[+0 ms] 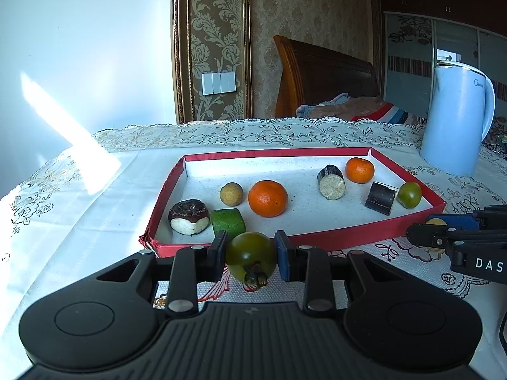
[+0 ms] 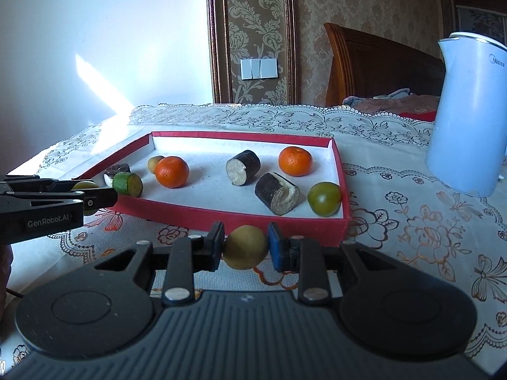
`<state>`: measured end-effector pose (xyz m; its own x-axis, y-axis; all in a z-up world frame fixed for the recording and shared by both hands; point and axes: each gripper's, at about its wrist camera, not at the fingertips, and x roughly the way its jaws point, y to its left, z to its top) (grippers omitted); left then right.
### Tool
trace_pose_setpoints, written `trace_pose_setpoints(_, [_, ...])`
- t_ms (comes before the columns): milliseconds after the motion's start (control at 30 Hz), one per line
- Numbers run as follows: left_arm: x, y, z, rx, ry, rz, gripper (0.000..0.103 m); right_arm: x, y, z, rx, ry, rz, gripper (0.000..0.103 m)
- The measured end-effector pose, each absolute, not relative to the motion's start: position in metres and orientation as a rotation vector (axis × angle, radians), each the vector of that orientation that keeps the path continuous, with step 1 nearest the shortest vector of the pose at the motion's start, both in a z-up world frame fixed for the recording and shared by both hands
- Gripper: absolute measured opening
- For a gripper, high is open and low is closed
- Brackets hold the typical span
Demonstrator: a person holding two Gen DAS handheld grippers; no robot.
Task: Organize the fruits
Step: 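Carry the green tomato into the tray with the left tool while the right tool carries the yellow fruit in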
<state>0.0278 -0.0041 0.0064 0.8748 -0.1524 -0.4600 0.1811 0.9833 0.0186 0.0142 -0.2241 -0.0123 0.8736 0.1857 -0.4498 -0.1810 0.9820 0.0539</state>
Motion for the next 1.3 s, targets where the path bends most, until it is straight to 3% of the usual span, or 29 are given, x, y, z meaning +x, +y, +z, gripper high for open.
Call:
trace_pose_setpoints(500, [0.067, -0.005, 0.022, 0.018, 0.528, -0.140, 0.031, 0.052, -0.198, 0.006, -0.075, 0.445, 0.157, 0.027])
trace_pose_setpoints(1300, [0.131, -0.030, 0.009, 0.100, 0.530, 0.053, 0.031, 0.146, -0.183, -0.019, -0.068, 0.564, 0.063, 0.026])
